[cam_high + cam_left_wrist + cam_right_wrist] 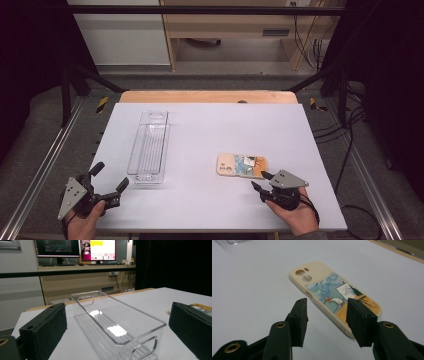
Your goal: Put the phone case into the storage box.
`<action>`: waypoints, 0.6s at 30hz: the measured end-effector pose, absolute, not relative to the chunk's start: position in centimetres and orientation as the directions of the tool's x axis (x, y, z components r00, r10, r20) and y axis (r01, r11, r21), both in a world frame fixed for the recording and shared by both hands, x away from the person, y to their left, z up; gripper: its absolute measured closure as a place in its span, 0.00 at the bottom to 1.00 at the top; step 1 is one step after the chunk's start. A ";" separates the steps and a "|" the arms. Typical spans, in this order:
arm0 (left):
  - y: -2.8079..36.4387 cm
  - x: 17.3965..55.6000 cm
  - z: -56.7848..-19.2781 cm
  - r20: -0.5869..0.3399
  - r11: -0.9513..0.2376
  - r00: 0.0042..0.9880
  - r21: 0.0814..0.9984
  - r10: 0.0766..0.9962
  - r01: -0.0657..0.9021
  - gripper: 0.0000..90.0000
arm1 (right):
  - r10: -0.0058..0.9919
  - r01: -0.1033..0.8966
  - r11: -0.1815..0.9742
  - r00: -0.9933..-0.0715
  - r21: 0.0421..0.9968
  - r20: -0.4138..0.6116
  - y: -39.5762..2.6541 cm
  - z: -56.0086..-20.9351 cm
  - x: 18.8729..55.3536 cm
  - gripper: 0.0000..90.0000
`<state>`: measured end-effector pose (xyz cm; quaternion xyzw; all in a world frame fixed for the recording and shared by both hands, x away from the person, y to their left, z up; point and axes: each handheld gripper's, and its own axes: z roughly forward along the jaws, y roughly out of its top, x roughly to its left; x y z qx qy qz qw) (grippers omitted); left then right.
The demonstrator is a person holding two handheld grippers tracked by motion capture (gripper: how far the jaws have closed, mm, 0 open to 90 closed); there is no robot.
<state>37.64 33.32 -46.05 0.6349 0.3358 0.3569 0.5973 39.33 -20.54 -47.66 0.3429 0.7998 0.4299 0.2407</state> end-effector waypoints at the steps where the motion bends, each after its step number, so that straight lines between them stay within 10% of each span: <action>1: 33.3 37.6 -46.1 0.052 -0.062 0.520 0.998 0.853 0.000 0.02 | 0.753 0.349 0.403 -0.652 0.846 -0.089 -20.5 -47.6 39.4 0.59; 18: 33.3 37.7 -46.1 0.051 -0.061 0.520 0.998 0.852 0.003 0.02 | 0.707 0.397 0.503 -0.700 0.768 -0.102 -20.2 -47.9 40.1 0.70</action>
